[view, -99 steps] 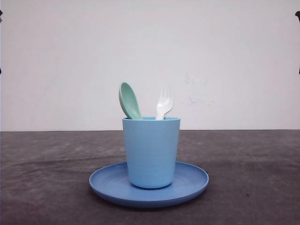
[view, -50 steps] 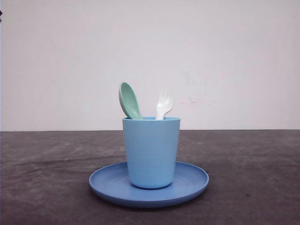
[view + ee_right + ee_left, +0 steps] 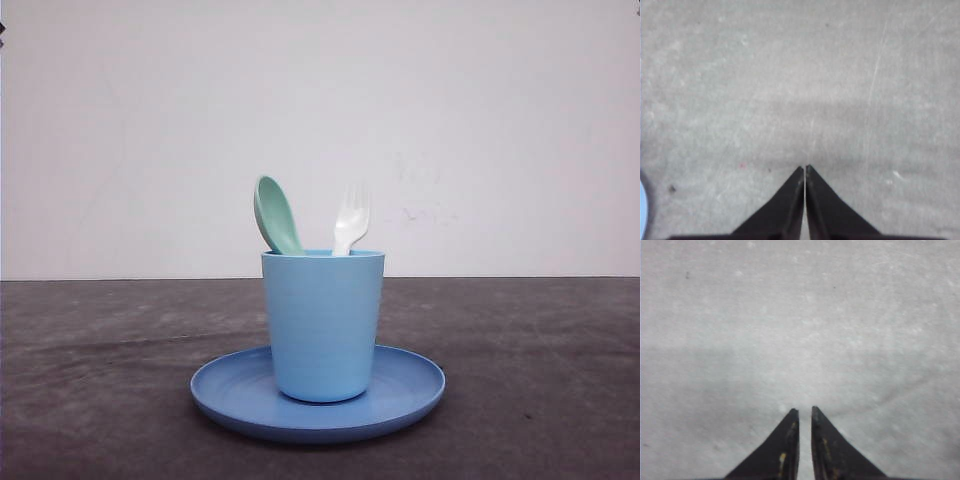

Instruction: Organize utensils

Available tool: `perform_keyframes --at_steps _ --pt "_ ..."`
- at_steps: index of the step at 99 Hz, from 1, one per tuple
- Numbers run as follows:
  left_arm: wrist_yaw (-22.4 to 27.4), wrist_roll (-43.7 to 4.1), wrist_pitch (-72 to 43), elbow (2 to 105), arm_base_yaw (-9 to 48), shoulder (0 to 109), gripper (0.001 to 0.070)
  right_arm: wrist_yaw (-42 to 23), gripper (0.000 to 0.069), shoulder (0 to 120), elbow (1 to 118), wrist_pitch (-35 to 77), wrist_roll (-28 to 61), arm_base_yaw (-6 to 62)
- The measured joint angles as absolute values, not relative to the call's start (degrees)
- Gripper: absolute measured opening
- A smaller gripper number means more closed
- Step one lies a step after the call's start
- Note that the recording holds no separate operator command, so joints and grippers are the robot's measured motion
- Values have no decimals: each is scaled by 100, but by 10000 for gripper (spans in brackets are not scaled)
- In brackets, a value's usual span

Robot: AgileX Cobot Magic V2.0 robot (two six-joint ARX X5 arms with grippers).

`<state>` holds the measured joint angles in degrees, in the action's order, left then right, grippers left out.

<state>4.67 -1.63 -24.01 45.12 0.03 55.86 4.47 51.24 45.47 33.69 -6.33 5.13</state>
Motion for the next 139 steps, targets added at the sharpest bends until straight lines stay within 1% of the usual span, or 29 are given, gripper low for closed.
perform_keyframes --at_steps 10,23,31,41,49,61,71,79,139 --pt "183 -64 -1859 3920 1 4943 18 447 4 5124 4547 3221 -633 513" --pt "163 -121 -803 2720 3 3763 18 447 4 5124 4547 3070 -633 513" --pt "137 -224 -462 1927 1 2954 18 447 4 5124 4547 2945 -633 513" --pt "134 -263 -471 1170 1 2036 18 447 4 5124 4547 2853 -633 513" --pt "82 -263 -491 757 1 1428 18 447 4 5124 4547 2827 -633 513" --pt "-126 -263 -578 381 1 725 18 447 4 5124 4547 2709 -633 513" --pt "-145 -263 -845 185 1 250 18 447 4 5124 4547 2596 -633 513" --pt "-167 -263 -943 185 1 8 17 447 4 5124 4547 2561 -633 513" --pt "-183 -270 -1057 185 1 32 17 447 4 5124 4547 2274 -633 513"
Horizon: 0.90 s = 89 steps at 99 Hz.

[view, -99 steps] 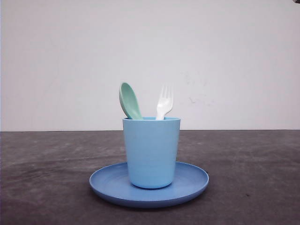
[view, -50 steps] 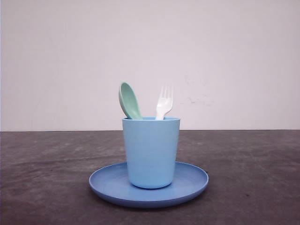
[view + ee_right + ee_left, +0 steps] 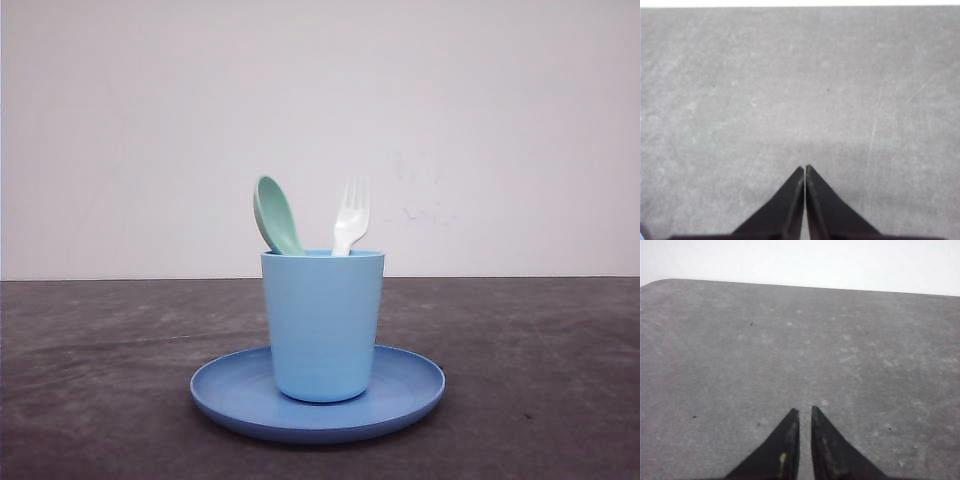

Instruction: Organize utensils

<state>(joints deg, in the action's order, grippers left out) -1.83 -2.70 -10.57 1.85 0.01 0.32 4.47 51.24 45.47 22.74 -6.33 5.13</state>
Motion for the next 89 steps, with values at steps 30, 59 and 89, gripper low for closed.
perform_keyframes --at_steps 30,59,89 --pt "-180 -270 -1057 185 1 32 17 342 4 5107 4547 2246 -578 484" --pt "-180 -270 -1057 185 1 32 17 145 4 3691 3225 2016 -283 353" --pt "-180 -270 -1057 185 1 32 17 148 4 1315 1223 1848 -283 353"
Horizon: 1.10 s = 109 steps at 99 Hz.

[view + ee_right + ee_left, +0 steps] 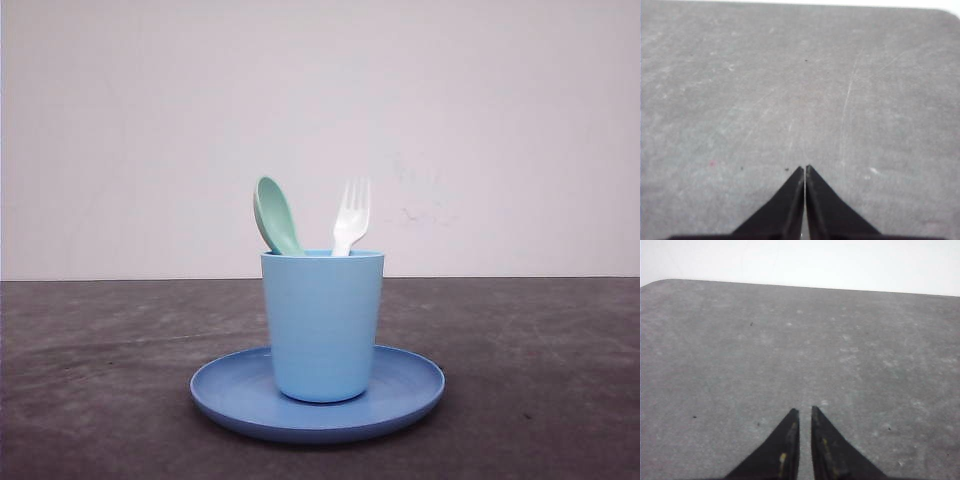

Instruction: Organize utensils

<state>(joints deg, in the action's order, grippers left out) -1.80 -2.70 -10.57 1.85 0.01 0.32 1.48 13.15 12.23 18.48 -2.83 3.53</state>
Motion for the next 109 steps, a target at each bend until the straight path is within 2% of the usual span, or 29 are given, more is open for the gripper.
perform_keyframes --at_steps 28,51,109 --pt "-180 -270 -1057 185 1 32 17 156 4 8 478 1634 -283 353" --pt "-180 -270 -1057 185 1 32 17 237 4 27 121 1050 -368 353" --pt "-180 -270 -1057 185 1 32 17 165 4 27 95 958 -388 353"
